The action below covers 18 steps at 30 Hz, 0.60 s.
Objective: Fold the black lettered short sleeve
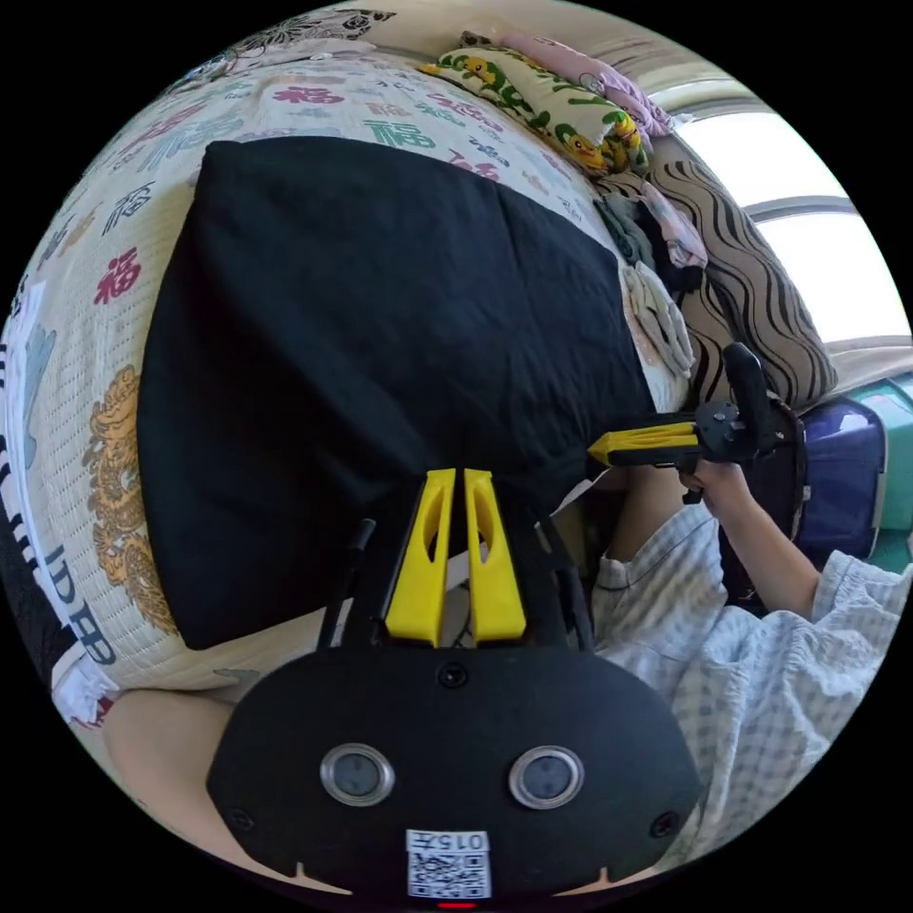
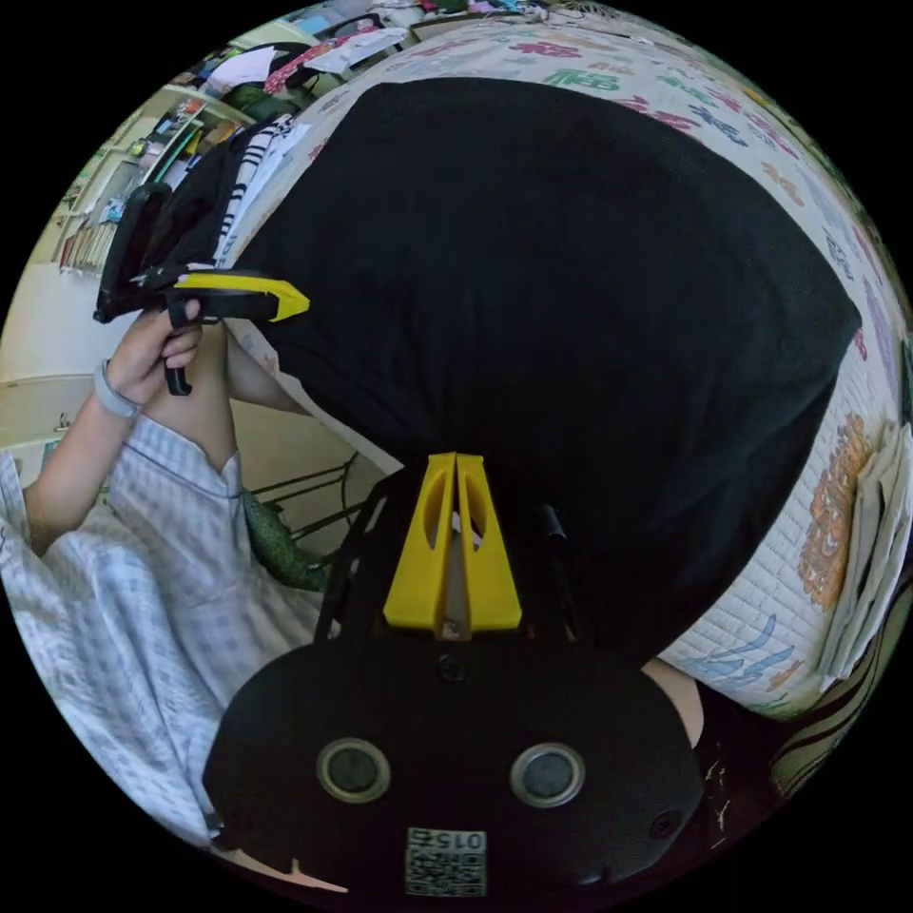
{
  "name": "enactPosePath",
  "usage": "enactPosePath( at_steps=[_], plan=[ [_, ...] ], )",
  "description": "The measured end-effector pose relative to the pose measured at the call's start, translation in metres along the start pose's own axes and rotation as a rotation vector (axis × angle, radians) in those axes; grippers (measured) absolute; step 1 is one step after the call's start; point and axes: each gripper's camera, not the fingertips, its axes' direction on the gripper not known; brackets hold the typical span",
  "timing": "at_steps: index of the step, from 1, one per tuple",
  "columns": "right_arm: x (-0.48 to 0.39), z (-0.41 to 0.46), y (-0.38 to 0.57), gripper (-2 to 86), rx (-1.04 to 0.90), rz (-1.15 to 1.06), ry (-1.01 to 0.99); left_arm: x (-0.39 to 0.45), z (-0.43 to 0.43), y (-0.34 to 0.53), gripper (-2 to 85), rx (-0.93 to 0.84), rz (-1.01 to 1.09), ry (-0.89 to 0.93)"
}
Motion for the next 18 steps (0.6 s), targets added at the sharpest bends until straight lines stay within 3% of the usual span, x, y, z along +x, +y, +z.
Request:
enactPosePath(
  at_steps=[5, 11, 16, 18],
  plan=[
    [0.003, 0.006, -0.001, -0.7, 0.060, 0.102, -0.032, 0.013, 0.006, 0.020, -0.6, 0.032, 0.046, -0.126],
    [0.004, 0.004, 0.007, -0.3, 0.103, 0.205, 0.012, 0.005, 0.004, 0.051, 2.2, 0.083, -0.116, -0.061],
    [0.027, -0.008, 0.020, 6.5, 0.287, 0.453, 0.004, -0.005, -0.023, 0.096, 9.2, 0.278, -0.259, -0.071],
    [0.039, -0.001, 0.015, 7.2, 0.311, 0.518, -0.143, -0.014, -0.032, 0.115, 9.6, 0.357, -0.317, -0.099]
  ],
)
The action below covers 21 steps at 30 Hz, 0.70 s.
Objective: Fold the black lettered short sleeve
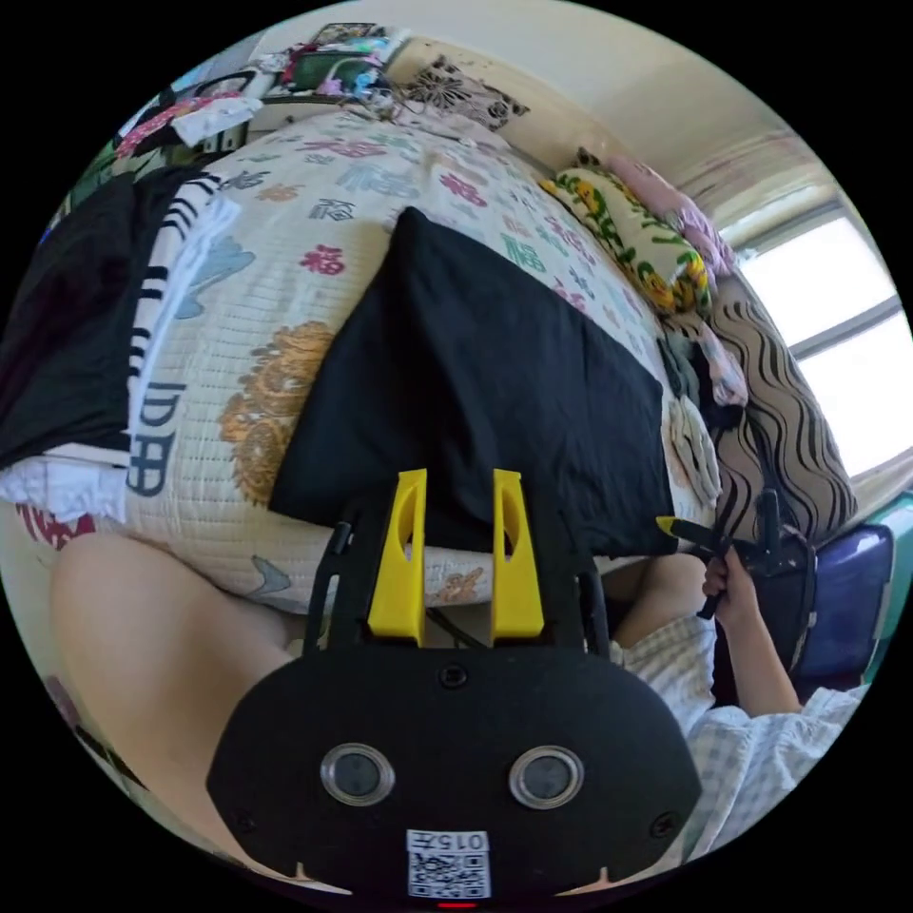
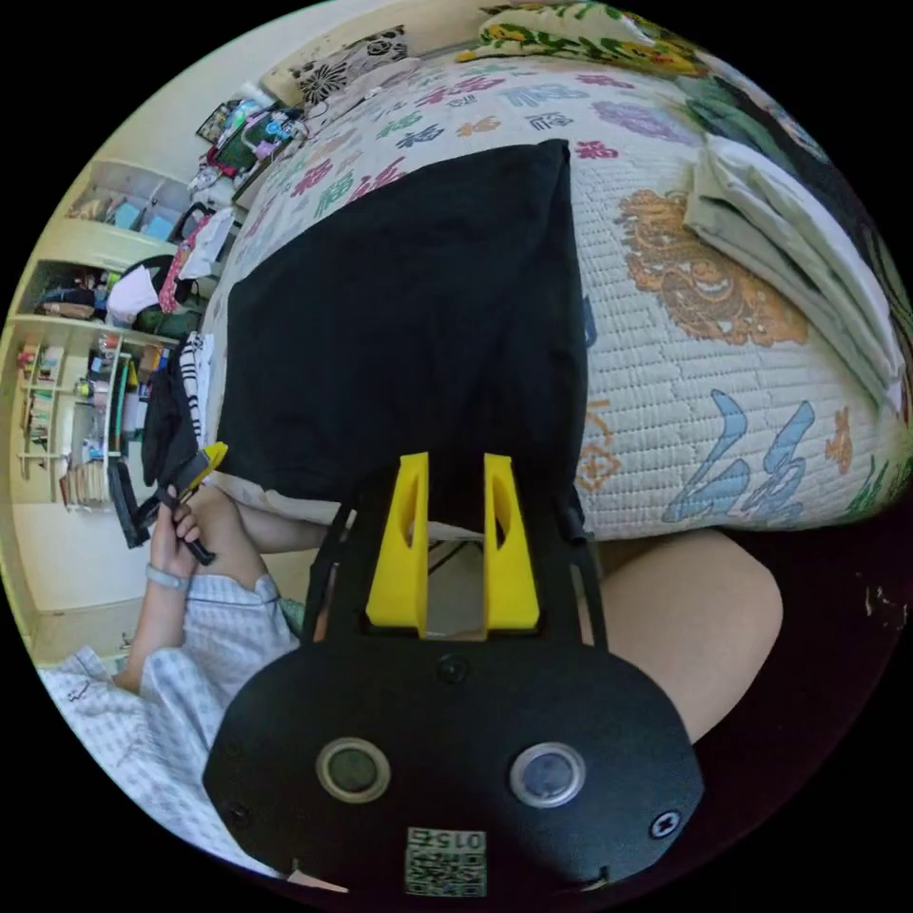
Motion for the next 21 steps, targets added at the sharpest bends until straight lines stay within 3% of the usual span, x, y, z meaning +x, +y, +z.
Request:
enactPosePath(
  at_steps=[4, 9, 13, 16, 18, 21],
  plan=[
    [-0.013, 0.027, -0.009, 5.6, -0.067, -0.013, -0.059, -0.009, 0.010, 0.005, 8.9, -0.059, 0.040, 0.169],
    [-0.027, 0.043, -0.021, 2.0, -0.079, -0.020, -0.025, -0.003, 0.027, 0.018, 0.2, -0.127, 0.079, 0.002],
    [-0.041, 0.050, -0.029, 2.2, -0.099, -0.020, -0.024, -0.020, 0.018, 0.035, 0.1, -0.090, -0.044, 0.079],
    [-0.064, 0.054, -0.035, 4.2, -0.142, -0.070, -0.027, -0.032, -0.010, 0.066, 4.1, 0.094, -0.145, 0.193],
    [-0.086, 0.049, -0.039, 4.9, -0.147, -0.122, -0.019, -0.040, -0.044, 0.094, 7.7, 0.295, -0.254, 0.076],
    [-0.122, 0.041, -0.057, 5.5, -0.127, -0.190, 0.011, -0.055, -0.062, 0.114, 11.3, 0.407, -0.368, -0.066]
  ],
)
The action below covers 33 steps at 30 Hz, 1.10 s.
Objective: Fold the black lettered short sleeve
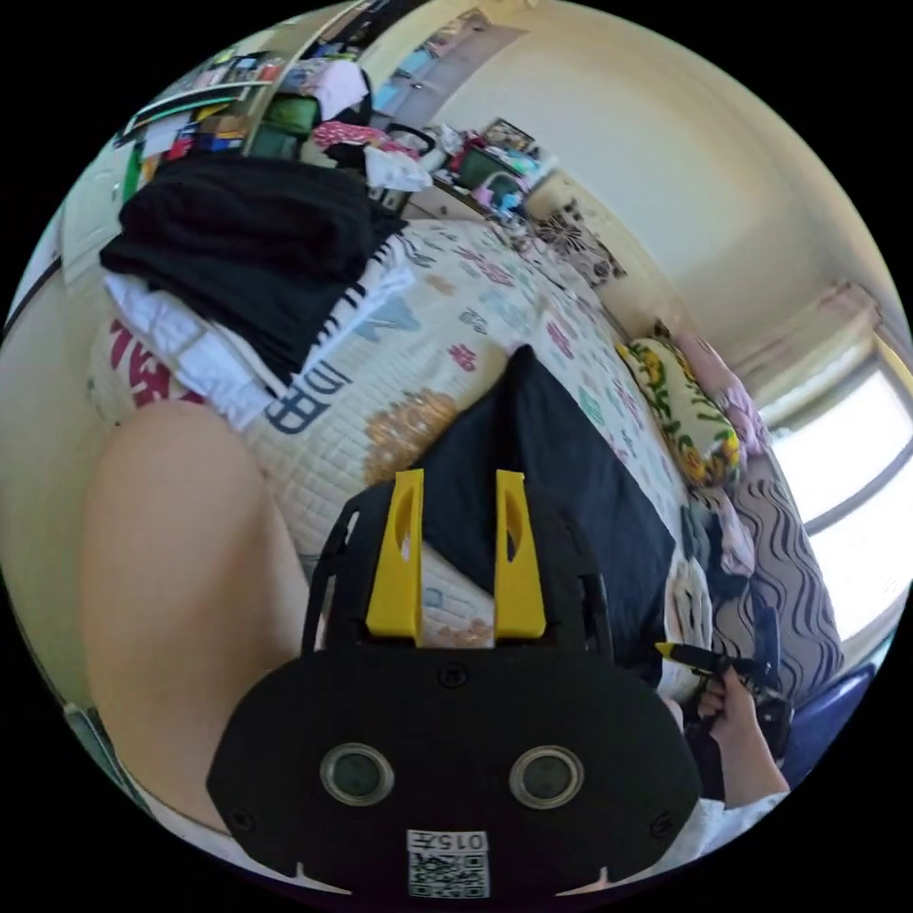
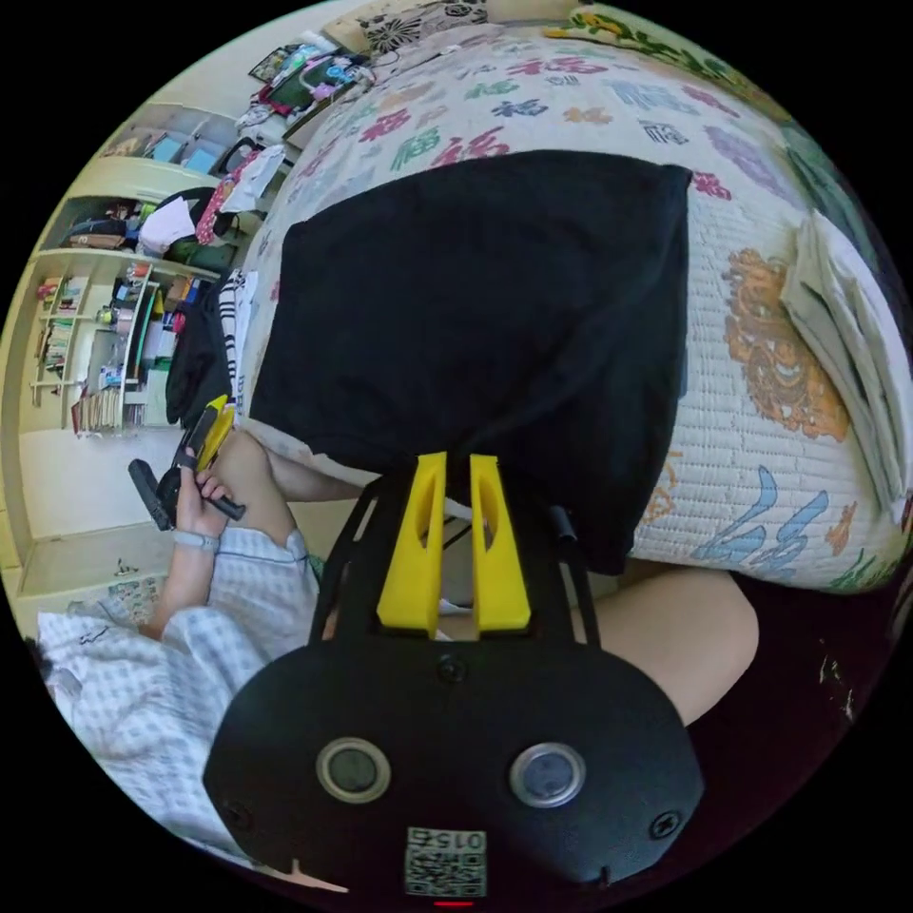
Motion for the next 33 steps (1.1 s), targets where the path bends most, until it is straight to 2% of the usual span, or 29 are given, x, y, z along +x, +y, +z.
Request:
enactPosePath(
  at_steps=[5, 9, 15, 19, 25, 29, 33],
  plan=[
    [-0.074, -0.007, -0.062, 5.2, 0.004, -0.175, 0.062, -0.030, 0.015, 0.005, 12.9, -0.077, -0.136, -0.043],
    [-0.140, -0.009, -0.123, 5.1, 0.043, -0.311, 0.157, -0.035, 0.019, 0.010, 11.9, -0.105, -0.126, -0.054],
    [-0.219, 0.020, -0.225, 6.5, -0.021, -0.423, 0.165, -0.039, 0.015, 0.021, 8.2, -0.104, -0.143, 0.009],
    [-0.257, 0.051, -0.287, 7.5, -0.084, -0.426, 0.188, -0.031, 0.020, 0.030, 7.5, -0.137, -0.121, 0.058],
    [-0.284, 0.109, -0.365, 9.1, -0.244, -0.305, 0.158, -0.025, 0.026, 0.039, 6.4, -0.145, -0.142, 0.058],
    [-0.293, 0.135, -0.384, 6.0, -0.333, -0.323, 0.374, -0.016, 0.031, 0.047, 3.5, -0.150, -0.146, 0.042],
    [-0.291, 0.121, -0.387, 3.9, -0.345, -0.375, 0.367, -0.003, 0.035, 0.057, 0.4, -0.156, -0.137, 0.056]
  ],
)
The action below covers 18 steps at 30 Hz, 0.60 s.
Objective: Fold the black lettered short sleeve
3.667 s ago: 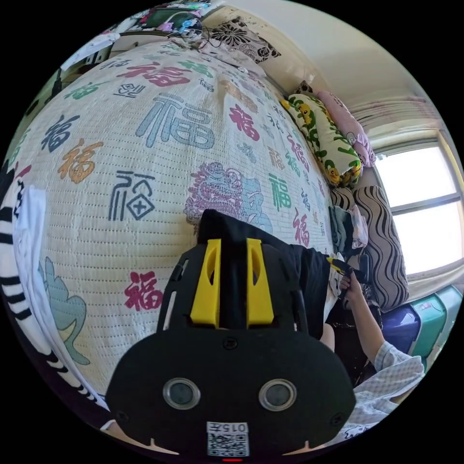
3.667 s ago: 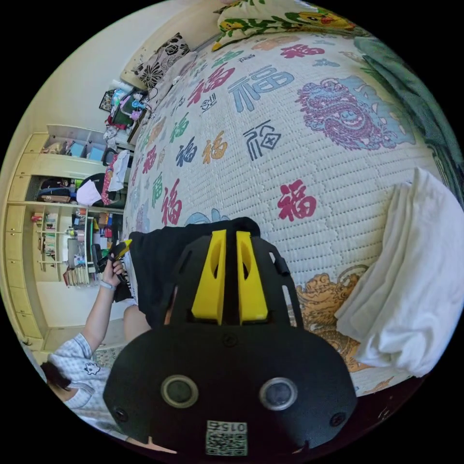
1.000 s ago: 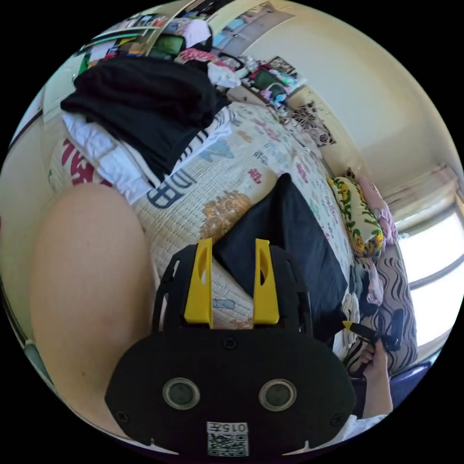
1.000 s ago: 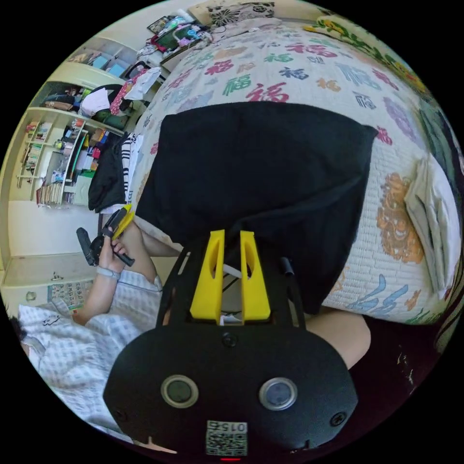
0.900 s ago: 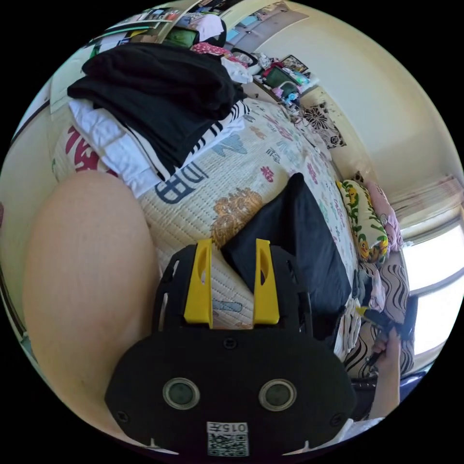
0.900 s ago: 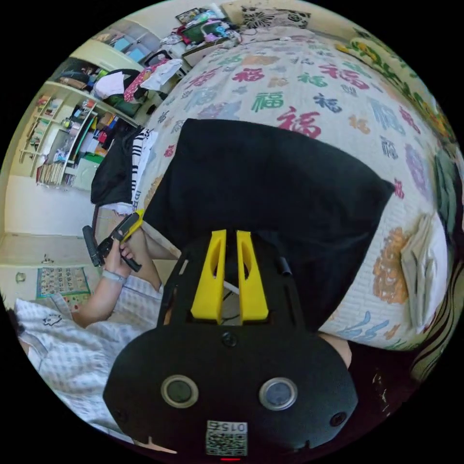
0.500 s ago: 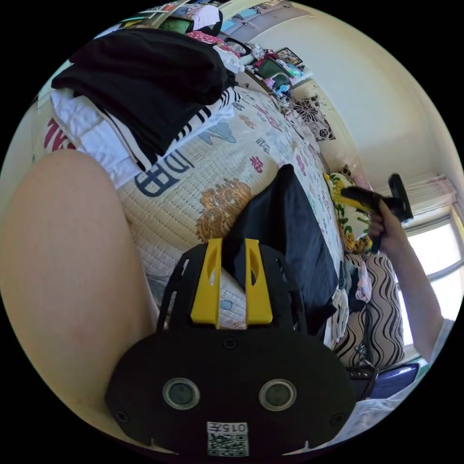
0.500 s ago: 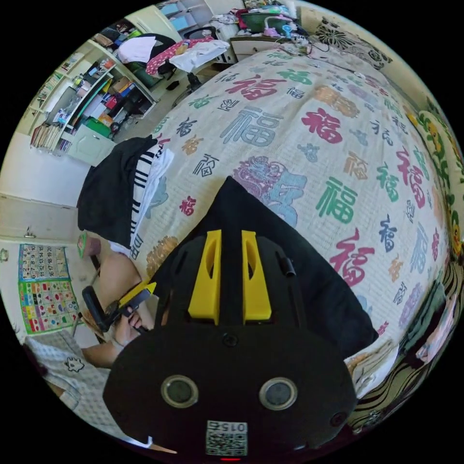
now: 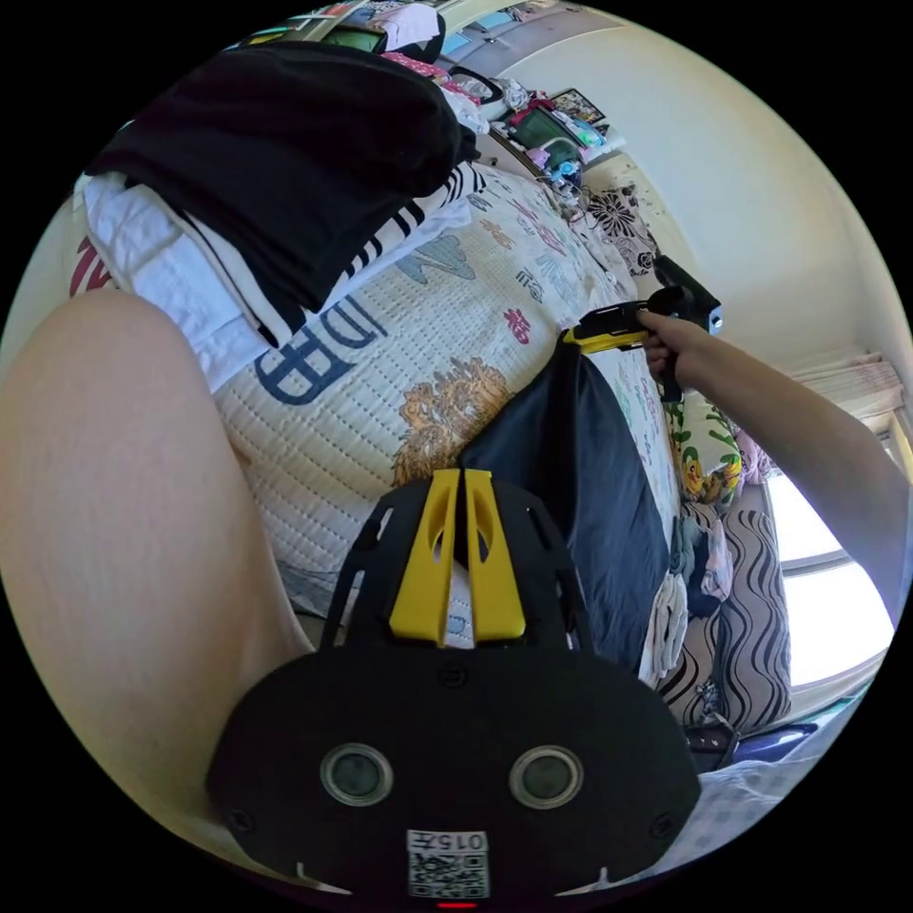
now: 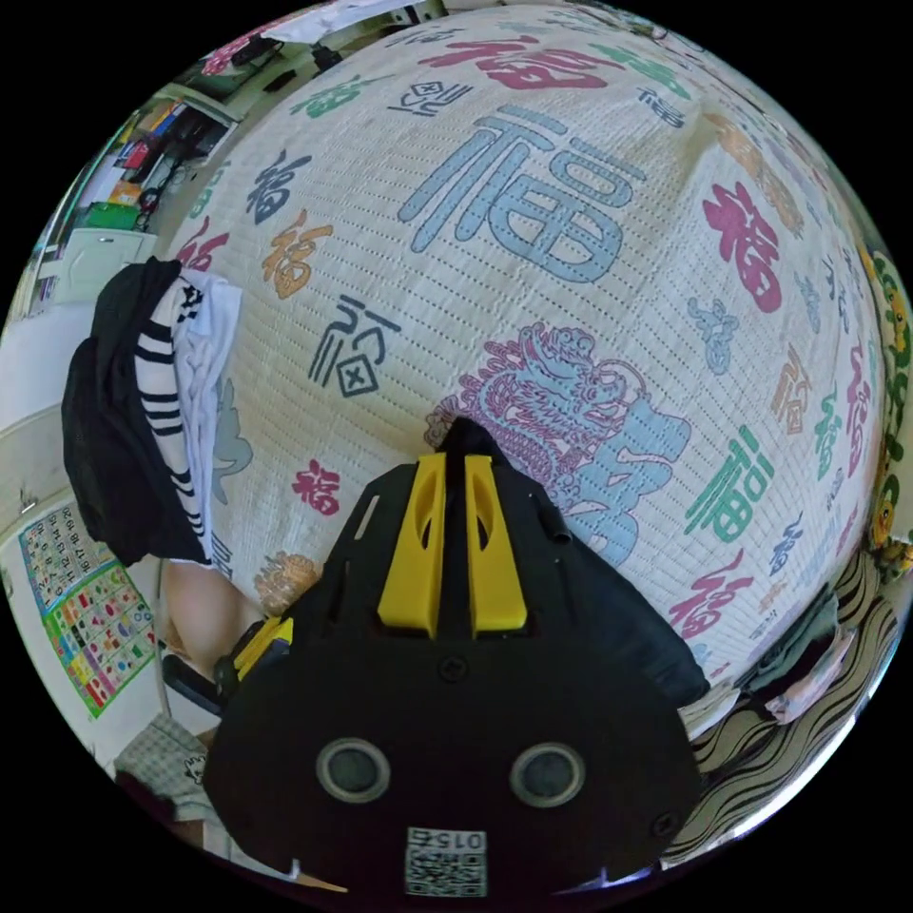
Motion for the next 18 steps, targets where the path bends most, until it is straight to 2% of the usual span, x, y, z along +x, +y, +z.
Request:
enactPosePath(
  at_steps=[4, 7, 13, 18],
  plan=[
    [0.017, -0.031, 0.023, 3.0, 0.078, -0.055, -0.091, 0.019, -0.008, 0.016, -0.5, 0.030, 0.065, 0.062],
    [0.045, -0.068, 0.062, 2.4, 0.184, -0.100, -0.208, 0.049, -0.026, 0.036, -0.7, 0.061, 0.198, 0.173],
    [0.143, -0.134, 0.186, 1.9, 0.395, -0.156, -0.407, 0.161, -0.048, 0.105, -0.9, 0.039, 0.713, 0.314],
    [0.262, -0.142, 0.302, 1.7, 0.505, -0.010, -0.503, 0.274, -0.022, 0.183, -0.8, -0.025, 1.144, 0.388]
  ],
)
